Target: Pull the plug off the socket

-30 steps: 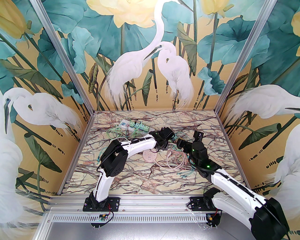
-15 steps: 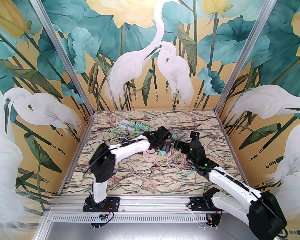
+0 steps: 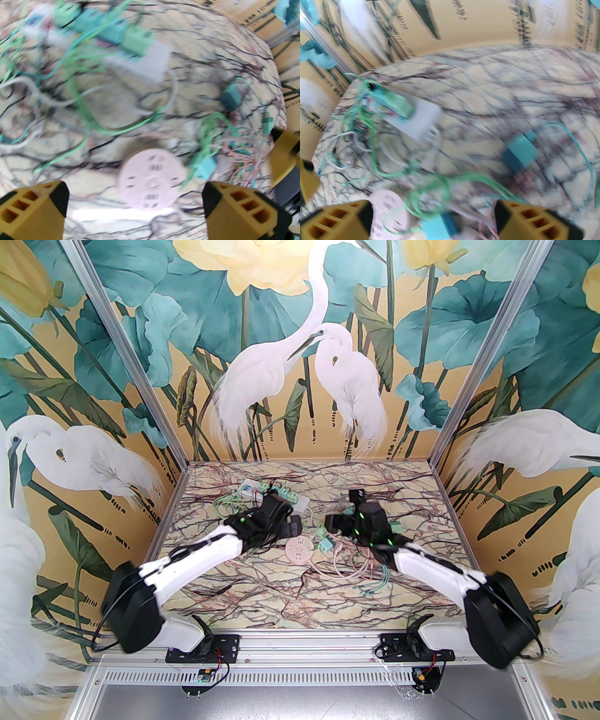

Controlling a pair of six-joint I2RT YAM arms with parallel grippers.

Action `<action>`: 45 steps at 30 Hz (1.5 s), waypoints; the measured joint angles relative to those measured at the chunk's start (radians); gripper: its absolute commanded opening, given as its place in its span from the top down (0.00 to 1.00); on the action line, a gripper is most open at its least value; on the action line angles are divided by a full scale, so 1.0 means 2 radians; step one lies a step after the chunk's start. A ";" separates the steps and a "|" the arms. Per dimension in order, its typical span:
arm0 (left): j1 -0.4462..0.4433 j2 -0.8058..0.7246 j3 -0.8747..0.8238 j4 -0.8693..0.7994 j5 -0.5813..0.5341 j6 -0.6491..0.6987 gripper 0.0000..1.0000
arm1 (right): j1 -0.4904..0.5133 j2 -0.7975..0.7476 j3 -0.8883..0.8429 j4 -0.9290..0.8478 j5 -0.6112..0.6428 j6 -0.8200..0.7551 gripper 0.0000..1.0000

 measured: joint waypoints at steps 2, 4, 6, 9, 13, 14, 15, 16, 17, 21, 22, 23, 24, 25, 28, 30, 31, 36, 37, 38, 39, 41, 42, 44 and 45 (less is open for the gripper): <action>0.000 -0.030 -0.029 0.003 -0.002 -0.005 0.00 | 0.000 0.041 0.043 -0.009 -0.010 0.002 0.55; 0.001 -0.059 -0.053 0.004 -0.003 -0.010 0.00 | -0.001 0.086 0.089 -0.019 -0.014 0.006 0.59; 0.003 -0.087 -0.073 0.004 -0.005 -0.013 0.00 | -0.003 0.133 0.135 -0.030 -0.019 0.010 0.65; 0.004 -0.121 -0.089 0.002 -0.010 -0.013 0.00 | -0.013 0.194 0.195 -0.052 -0.023 0.022 0.72; 0.004 -0.159 -0.108 0.002 -0.010 -0.013 0.01 | -0.024 0.271 0.275 -0.080 -0.024 0.041 0.80; 0.004 -0.167 -0.113 0.002 -0.010 -0.013 0.00 | -0.026 0.292 0.297 -0.088 -0.026 0.045 0.81; 0.004 -0.173 -0.118 0.002 -0.010 -0.013 0.00 | -0.028 0.310 0.316 -0.094 -0.026 0.050 0.82; 0.004 -0.177 -0.121 0.002 -0.010 -0.013 0.00 | -0.030 0.326 0.335 -0.100 -0.026 0.055 0.84; 0.004 -0.181 -0.126 0.003 -0.010 -0.013 0.01 | -0.030 0.343 0.353 -0.105 -0.027 0.060 0.90; 0.004 -0.197 -0.144 0.003 -0.008 -0.013 0.00 | -0.030 0.402 0.416 -0.127 -0.032 0.078 0.92; 0.004 -0.200 -0.146 0.004 -0.006 -0.013 0.00 | -0.029 0.413 0.426 -0.129 -0.033 0.081 0.92; 0.004 -0.202 -0.148 0.004 -0.004 -0.013 0.01 | -0.029 0.424 0.436 -0.132 -0.035 0.084 0.91; 0.004 -0.203 -0.150 0.005 -0.002 -0.013 0.00 | -0.028 0.435 0.446 -0.137 -0.037 0.087 0.90; 0.004 -0.204 -0.151 0.006 -0.002 -0.013 0.00 | -0.027 0.445 0.456 -0.143 -0.039 0.088 0.90; 0.004 -0.204 -0.152 0.007 0.001 -0.013 0.01 | -0.023 0.468 0.481 -0.159 -0.039 0.088 0.90; 0.004 -0.204 -0.152 0.007 0.001 -0.013 0.01 | -0.019 0.472 0.486 -0.167 -0.041 0.088 0.89; 0.004 -0.205 -0.152 0.007 0.001 -0.013 0.01 | -0.016 0.472 0.486 -0.171 -0.042 0.087 0.89; 0.004 -0.209 -0.153 0.008 0.001 -0.013 0.00 | 0.001 0.470 0.484 -0.180 -0.049 0.079 0.89; 0.004 -0.210 -0.153 0.008 0.001 -0.013 0.00 | 0.004 0.467 0.479 -0.179 -0.050 0.078 0.89; 0.004 -0.210 -0.153 0.008 0.001 -0.013 0.01 | 0.009 0.462 0.471 -0.178 -0.051 0.076 0.89; 0.004 -0.210 -0.153 0.007 0.001 -0.013 0.00 | 0.014 0.455 0.460 -0.177 -0.051 0.074 0.88; 0.004 -0.211 -0.153 0.007 0.001 -0.013 0.01 | 0.026 0.441 0.440 -0.177 -0.052 0.068 0.89; 0.004 -0.214 -0.154 0.007 0.001 -0.013 0.00 | 0.033 0.435 0.430 -0.177 -0.052 0.067 0.88; 0.004 -0.220 -0.157 0.007 0.001 -0.013 0.01 | 0.046 0.422 0.413 -0.176 -0.052 0.065 0.88; 0.004 -0.224 -0.159 0.007 0.000 -0.013 0.00 | 0.054 0.416 0.404 -0.177 -0.052 0.064 0.88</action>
